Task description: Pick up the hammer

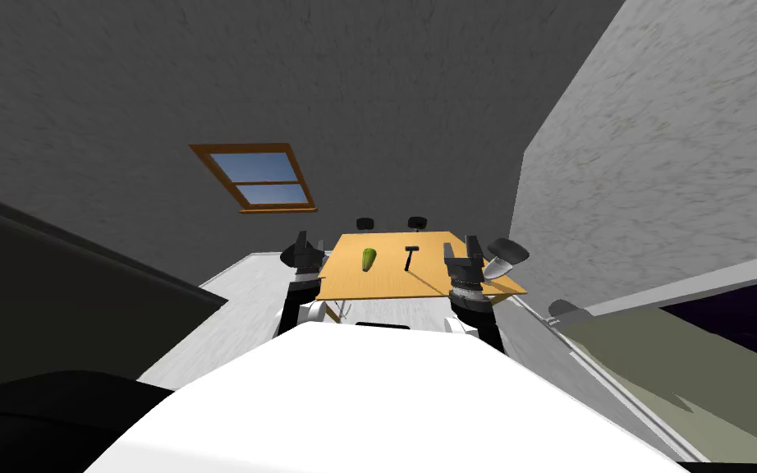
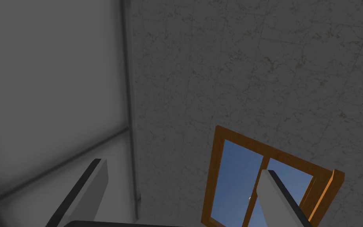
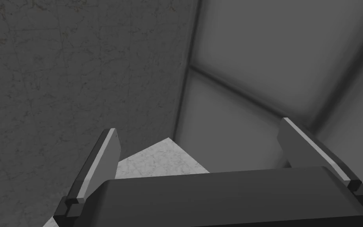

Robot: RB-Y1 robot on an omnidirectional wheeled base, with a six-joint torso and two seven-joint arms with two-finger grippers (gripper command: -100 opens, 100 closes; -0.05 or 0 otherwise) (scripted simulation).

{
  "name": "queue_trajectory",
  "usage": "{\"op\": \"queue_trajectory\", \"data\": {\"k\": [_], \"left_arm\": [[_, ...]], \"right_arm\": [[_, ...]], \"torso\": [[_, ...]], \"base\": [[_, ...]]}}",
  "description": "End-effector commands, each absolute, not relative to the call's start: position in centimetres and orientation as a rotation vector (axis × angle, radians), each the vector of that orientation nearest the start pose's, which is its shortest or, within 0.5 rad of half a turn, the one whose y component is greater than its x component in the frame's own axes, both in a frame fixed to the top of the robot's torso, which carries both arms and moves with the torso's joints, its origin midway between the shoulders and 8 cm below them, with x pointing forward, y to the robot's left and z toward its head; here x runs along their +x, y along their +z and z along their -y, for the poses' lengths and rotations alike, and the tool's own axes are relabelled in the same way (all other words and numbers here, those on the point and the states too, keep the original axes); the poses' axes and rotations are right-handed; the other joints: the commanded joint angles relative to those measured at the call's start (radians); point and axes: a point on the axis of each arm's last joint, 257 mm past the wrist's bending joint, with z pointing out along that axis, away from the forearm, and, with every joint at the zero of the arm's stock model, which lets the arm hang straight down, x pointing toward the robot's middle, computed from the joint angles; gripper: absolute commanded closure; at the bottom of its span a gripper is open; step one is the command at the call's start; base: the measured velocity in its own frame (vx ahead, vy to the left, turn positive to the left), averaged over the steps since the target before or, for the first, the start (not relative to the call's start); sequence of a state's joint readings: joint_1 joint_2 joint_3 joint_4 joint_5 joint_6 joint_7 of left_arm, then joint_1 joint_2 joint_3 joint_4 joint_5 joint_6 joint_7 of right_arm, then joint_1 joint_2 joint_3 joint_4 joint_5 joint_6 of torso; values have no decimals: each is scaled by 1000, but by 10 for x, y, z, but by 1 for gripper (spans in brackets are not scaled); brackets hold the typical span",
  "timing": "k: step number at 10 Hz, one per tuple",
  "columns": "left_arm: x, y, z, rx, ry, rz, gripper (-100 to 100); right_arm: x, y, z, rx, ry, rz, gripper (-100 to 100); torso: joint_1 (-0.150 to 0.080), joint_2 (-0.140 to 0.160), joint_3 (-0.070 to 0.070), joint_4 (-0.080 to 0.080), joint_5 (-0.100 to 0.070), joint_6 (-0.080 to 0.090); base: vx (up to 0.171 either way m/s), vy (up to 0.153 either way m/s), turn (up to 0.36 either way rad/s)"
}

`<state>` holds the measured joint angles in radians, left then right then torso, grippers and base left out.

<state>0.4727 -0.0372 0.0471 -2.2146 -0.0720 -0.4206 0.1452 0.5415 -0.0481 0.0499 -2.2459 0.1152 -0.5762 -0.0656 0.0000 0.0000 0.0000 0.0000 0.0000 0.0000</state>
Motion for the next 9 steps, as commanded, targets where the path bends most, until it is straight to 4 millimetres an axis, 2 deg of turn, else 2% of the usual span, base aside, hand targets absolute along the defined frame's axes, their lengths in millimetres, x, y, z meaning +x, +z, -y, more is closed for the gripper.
{"op": "queue_trajectory", "data": {"k": [1, 3, 7, 8, 9], "left_arm": [[369, -12, -295, -797, -1322, -655, 0], [369, -12, -295, -797, -1321, -655, 0], [369, -12, -295, -797, -1321, -655, 0], [369, -12, -295, -797, -1321, -655, 0], [369, -12, -295, -797, -1321, -655, 0]], "right_arm": [[347, -5, 248, 617, 1391, -728, -100], [356, -18, 252, 672, 1447, -733, -100], [379, -54, 264, 833, 1592, -719, -100], [380, -57, 265, 849, 1601, -716, -100], [386, -70, 269, 907, 1645, -705, -100]], "torso": [[0, 0, 0, 0, 0, 0], [-13, 3, 2, 1, -3, 0], [-17, 5, 3, 1, -4, 0], [-18, 3, 2, 1, -4, 0], [-14, 0, 0, 0, -3, 1]], "base": [[-19, -121, 194], [-75, -209, 212], [-75, -229, 247], [-22, -173, 96], [-43, -127, 200]]}}
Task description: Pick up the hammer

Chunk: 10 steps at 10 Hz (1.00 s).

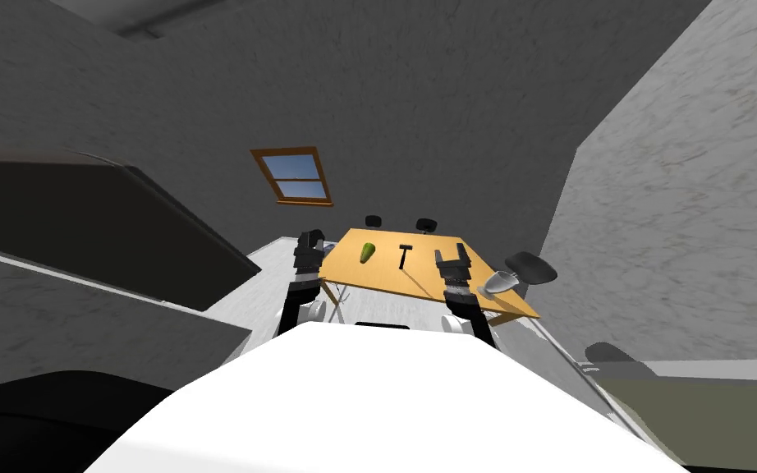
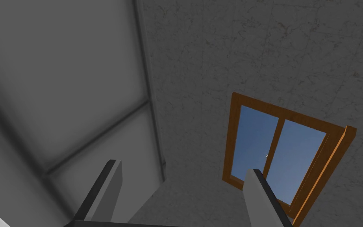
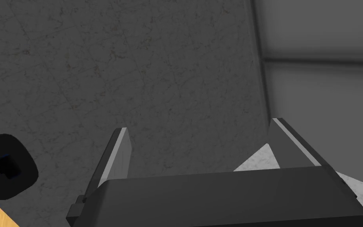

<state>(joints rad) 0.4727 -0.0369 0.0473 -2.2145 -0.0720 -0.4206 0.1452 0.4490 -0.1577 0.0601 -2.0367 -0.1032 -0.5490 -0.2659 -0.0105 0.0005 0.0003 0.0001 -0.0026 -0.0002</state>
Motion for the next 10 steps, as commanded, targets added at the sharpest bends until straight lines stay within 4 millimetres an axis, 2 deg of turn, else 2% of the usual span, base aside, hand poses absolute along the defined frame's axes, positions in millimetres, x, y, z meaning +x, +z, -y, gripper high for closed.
{"op": "queue_trajectory", "data": {"k": [1, 10], "left_arm": [[369, -12, -295, -797, -1321, -655, 0], [369, -12, -295, -797, -1321, -655, 0]], "right_arm": [[392, -77, 272, 946, 1682, -692, -100], [419, -149, 297, 1252, 1856, -589, -100]], "torso": [[0, 0, 0, 0, 0, 0], [-1, -1, 0, 0, 0, 0]], "base": [[-54, -204, 315], [-58, -143, 214]]}}
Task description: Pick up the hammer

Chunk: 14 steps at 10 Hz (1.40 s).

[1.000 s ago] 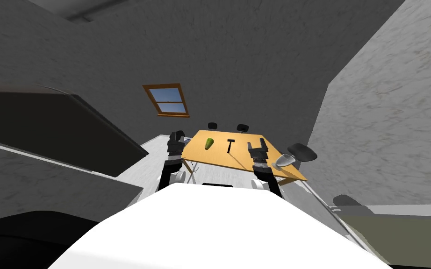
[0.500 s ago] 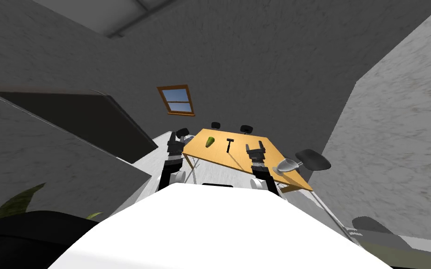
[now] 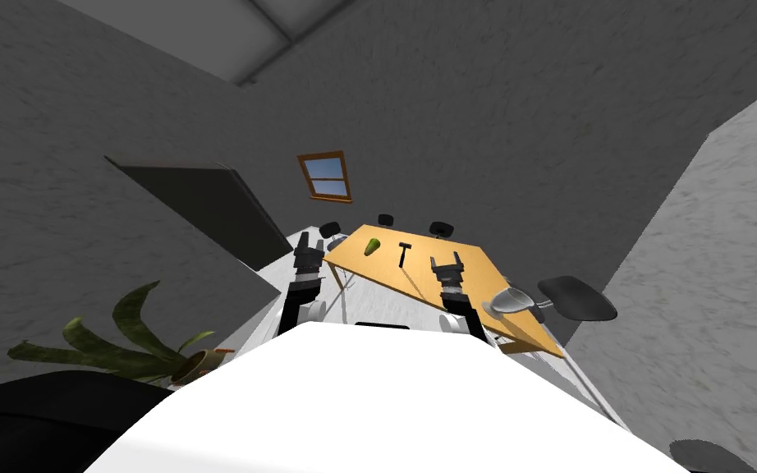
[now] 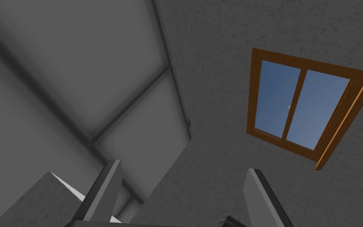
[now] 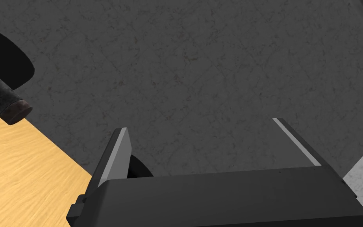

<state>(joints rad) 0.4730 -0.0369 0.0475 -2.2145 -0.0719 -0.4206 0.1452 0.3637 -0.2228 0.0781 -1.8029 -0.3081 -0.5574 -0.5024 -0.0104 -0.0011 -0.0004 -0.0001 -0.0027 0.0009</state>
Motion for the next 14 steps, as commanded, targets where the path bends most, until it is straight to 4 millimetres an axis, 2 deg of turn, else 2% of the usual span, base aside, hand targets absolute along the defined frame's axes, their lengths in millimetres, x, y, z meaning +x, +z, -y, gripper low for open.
{"op": "queue_trajectory", "data": {"k": [1, 4, 6, 7, 8, 10, 13, 14], "left_arm": [[369, -12, -295, -797, -1321, -655, 0], [369, -12, -295, -797, -1321, -655, 0], [369, -12, -295, -797, -1321, -655, 0], [369, -12, -295, -797, -1321, -655, 0], [369, -12, -295, -797, -1321, -655, 0], [369, -12, -295, -797, -1321, -655, 0], [369, -12, -295, -797, -1321, -655, 0], [369, -12, -295, -797, -1321, -655, 0]], "right_arm": [[419, -149, 297, 1252, 1856, -589, -100], [429, -179, 309, 1384, 1922, -515, -100], [433, -191, 315, 1441, 1958, -469, -100], [433, -203, 318, 1478, 1951, -464, -100], [437, -206, 322, 1508, 1990, -417, -100], [436, -223, 327, 1553, 1973, -413, -100], [442, -243, 340, 1643, 2026, -307, -100], [440, -257, 344, 1682, 2013, -295, -100]], "torso": [[0, 0, 0, 0, 0, 0], [3, -1, -1, 0, 1, 0], [0, 0, 0, 0, 0, 0], [0, 0, 0, 0, 0, -1], [1, 0, 0, 0, 0, 1], [1, -2, -1, 0, 0, 0], [3, -3, -2, -1, 1, 0], [1, -2, -1, 0, 0, -1]], "base": [[-18, -50, -38], [-55, -104, 276], [-74, -133, 333], [-68, -112, 134], [-70, -99, 342], [-35, -81, 63], [-55, -88, 310], [-61, -100, 221]]}}
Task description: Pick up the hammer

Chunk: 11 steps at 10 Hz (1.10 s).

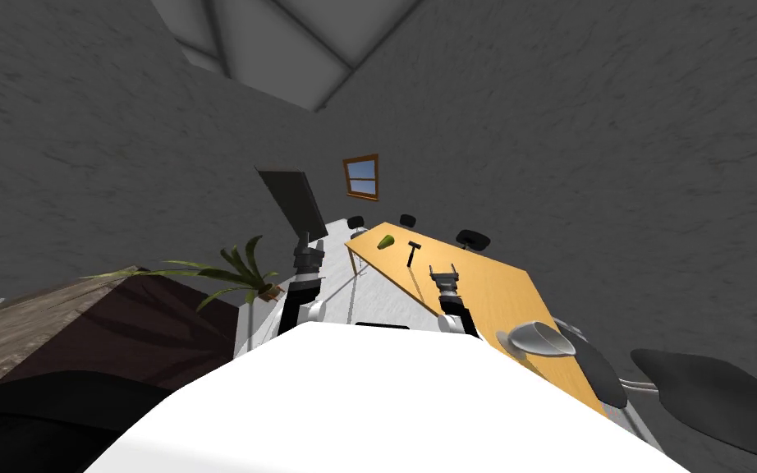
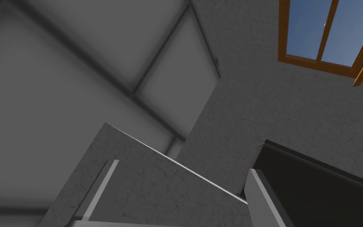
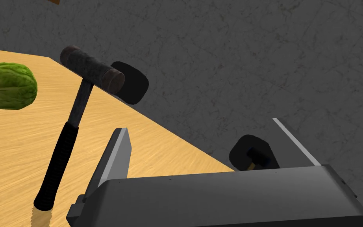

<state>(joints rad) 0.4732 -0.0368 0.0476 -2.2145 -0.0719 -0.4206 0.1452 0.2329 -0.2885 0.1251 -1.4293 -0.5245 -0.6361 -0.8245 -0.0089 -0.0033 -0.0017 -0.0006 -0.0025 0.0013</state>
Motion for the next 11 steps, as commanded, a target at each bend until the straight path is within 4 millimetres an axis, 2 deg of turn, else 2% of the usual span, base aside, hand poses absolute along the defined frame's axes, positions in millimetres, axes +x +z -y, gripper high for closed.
{"op": "queue_trajectory", "data": {"k": [1, 2, 3, 4, 5, 8, 9, 11], "left_arm": [[369, -12, -295, -797, -1321, -655, 0], [369, -12, -295, -797, -1321, -655, 0], [368, -12, -295, -797, -1321, -656, 0], [369, -12, -295, -797, -1321, -655, 0], [368, -12, -295, -797, -1321, -656, 0], [368, -12, -295, -797, -1321, -656, 0], [369, -12, -295, -797, -1321, -655, 0], [368, -12, -295, -797, -1321, -656, 0]], "right_arm": [[442, -262, 350, 1707, 2031, -250, -100], [439, -279, 355, 1752, 2013, -234, -100], [442, -279, 361, 1761, 2039, -190, -100], [439, -293, 365, 1800, 2023, -172, -100], [437, -298, 367, 1811, 2013, -170, -100], [438, -313, 384, 1862, 2040, -60, -100], [433, -325, 389, 1896, 2022, -38, -100], [430, -337, 401, 1924, 2018, 17, -100]], "torso": [[0, 0, 0, 0, 0, 0], [-1, 1, 0, 0, 0, -1], [-1, 0, 0, 0, 0, 0], [-1, -1, -1, 0, 0, -1], [0, -2, -1, 0, 0, 0], [2, -3, -2, -1, 1, 0], [1, -3, -1, 0, 0, -1], [3, -4, -2, -1, 1, 1]], "base": [[-76, -102, 400], [-60, -102, 213], [-51, -106, 333], [-39, -90, 242], [-11, -35, -7], [-36, -64, 316], [-43, -84, 262], [-24, -38, 150]]}}
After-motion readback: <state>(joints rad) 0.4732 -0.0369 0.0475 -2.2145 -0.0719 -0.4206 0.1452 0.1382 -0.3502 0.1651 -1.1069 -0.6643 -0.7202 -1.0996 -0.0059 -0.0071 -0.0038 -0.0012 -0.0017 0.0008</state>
